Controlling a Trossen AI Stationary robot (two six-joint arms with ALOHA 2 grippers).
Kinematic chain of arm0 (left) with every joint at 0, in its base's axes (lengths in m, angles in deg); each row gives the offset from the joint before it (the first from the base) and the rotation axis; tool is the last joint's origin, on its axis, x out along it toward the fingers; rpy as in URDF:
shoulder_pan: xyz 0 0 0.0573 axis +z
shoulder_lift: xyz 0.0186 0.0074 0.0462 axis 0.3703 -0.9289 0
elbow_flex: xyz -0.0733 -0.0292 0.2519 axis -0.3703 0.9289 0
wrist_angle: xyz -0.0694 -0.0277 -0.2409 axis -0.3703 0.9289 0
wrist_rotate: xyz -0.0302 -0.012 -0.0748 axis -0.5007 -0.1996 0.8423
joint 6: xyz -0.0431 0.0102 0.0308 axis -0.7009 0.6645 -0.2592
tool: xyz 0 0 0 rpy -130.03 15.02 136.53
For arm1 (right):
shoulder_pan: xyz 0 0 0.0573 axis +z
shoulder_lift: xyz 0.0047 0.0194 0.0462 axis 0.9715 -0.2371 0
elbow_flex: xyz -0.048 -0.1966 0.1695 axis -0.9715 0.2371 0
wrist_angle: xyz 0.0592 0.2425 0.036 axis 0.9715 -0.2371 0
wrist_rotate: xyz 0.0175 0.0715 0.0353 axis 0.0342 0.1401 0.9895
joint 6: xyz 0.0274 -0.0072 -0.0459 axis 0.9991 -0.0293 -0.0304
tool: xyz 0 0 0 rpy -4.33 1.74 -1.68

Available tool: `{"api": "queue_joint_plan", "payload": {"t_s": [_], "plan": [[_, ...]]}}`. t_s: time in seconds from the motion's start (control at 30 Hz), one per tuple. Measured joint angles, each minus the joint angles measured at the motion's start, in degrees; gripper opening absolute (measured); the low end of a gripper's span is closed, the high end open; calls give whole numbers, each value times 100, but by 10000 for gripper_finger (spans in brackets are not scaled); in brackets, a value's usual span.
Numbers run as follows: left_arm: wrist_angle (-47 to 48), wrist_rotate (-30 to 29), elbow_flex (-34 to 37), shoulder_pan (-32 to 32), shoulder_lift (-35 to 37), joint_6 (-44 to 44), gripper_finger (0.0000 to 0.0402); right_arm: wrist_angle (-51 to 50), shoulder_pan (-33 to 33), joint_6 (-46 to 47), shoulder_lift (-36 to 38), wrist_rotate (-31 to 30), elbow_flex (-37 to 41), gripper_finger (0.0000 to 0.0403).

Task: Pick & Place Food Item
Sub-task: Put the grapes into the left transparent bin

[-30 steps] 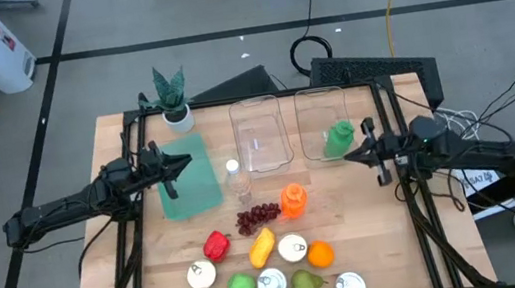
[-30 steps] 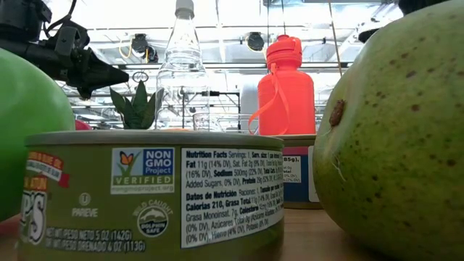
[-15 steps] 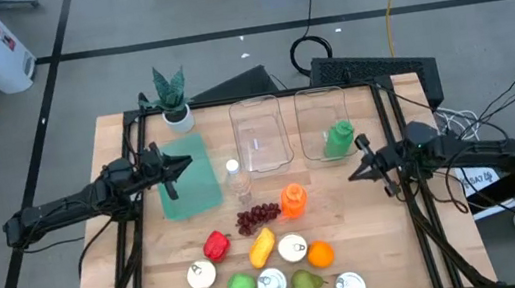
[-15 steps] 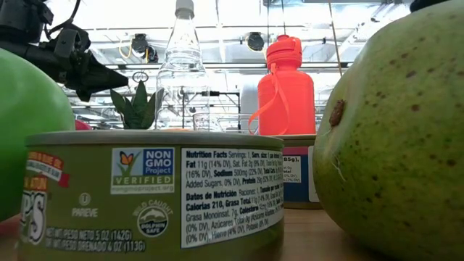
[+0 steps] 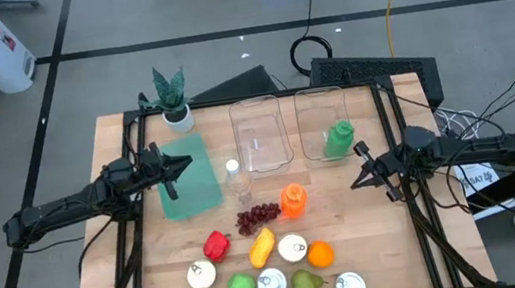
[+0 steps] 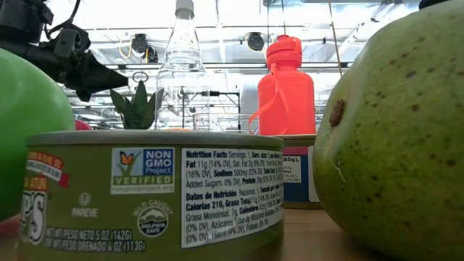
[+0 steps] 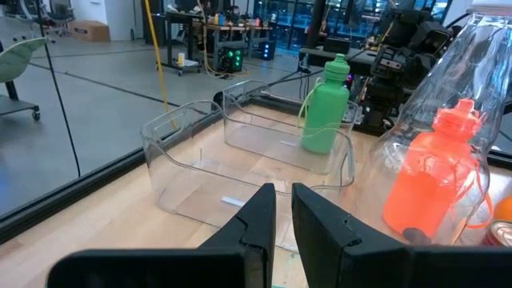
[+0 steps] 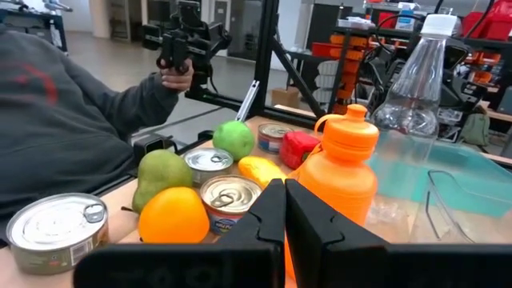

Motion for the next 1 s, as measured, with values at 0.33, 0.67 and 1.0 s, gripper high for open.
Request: {"api": "queue_joint_plan", "payload": {"t_s": [0.33, 0.67, 1.0], "plan": [[-24, -1, 0, -1, 0, -29, 50, 0, 0, 8, 0, -2, 0, 0], [-102, 590, 0, -411, 0, 59, 50, 42, 0, -79, -2, -49, 0, 0], [-847, 255, -4, -1241, -2, 228, 50, 39, 0, -74, -2, -1058, 0, 0]]}}
